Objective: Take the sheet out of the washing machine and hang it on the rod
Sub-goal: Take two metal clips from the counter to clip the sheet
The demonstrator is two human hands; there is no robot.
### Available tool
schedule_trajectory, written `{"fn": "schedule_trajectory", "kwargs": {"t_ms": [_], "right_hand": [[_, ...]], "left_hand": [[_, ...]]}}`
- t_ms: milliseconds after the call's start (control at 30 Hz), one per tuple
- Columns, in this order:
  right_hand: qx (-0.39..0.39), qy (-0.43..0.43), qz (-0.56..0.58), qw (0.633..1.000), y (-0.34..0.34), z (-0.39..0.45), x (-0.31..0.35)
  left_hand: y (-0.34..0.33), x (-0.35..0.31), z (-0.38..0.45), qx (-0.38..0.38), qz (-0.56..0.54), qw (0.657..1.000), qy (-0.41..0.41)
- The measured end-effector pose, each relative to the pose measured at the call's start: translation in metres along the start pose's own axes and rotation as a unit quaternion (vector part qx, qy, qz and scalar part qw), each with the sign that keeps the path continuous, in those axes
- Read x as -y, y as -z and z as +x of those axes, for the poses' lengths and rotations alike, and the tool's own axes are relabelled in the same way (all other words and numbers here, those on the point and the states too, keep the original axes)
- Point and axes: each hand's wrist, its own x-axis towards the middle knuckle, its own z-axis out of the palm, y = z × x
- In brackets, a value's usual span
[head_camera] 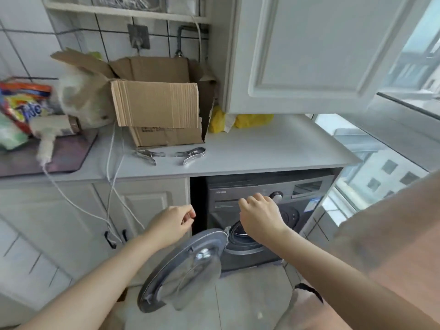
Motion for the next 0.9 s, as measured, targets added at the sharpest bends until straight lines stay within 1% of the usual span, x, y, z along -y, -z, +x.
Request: {"fn": "schedule_trajectory", "kwargs": {"t_ms": [133, 200, 333, 433, 567, 700, 900], "right_hand": [[0.028, 0.007, 0.017, 0.999, -0.01, 0.054, 0.023], [0.013, 0.015, 0.024, 1.0, -0.014, 0.084, 0.034], [-0.005, 0.02, 0.03, 0.999, -0.028, 0.142, 0.055], [-0.012, 0.009, 0.041, 0.999, -0.04, 0.175, 0.068], [-0.001, 0.005, 0.06, 0.998, -0.053, 0.211, 0.079], [0.025, 0.016, 0.073, 0.997, -0.056, 0.237, 0.083], [0.059, 0.09, 0.064, 0.992, -0.066, 0.266, 0.074]], "left_hand": [[0.034, 0.052, 0.031, -0.018, 0.026, 0.999, 0.024], [0.049, 0.076, 0.049, -0.029, 0.034, 0.999, 0.027], [0.071, 0.119, 0.087, -0.047, 0.037, 0.998, 0.004], [0.084, 0.143, 0.112, -0.061, 0.073, 0.995, -0.013], [0.096, 0.163, 0.137, -0.073, 0.111, 0.99, -0.035], [0.096, 0.18, 0.158, -0.059, 0.133, 0.988, -0.056], [0.09, 0.188, 0.181, -0.027, 0.128, 0.99, -0.056]]}}
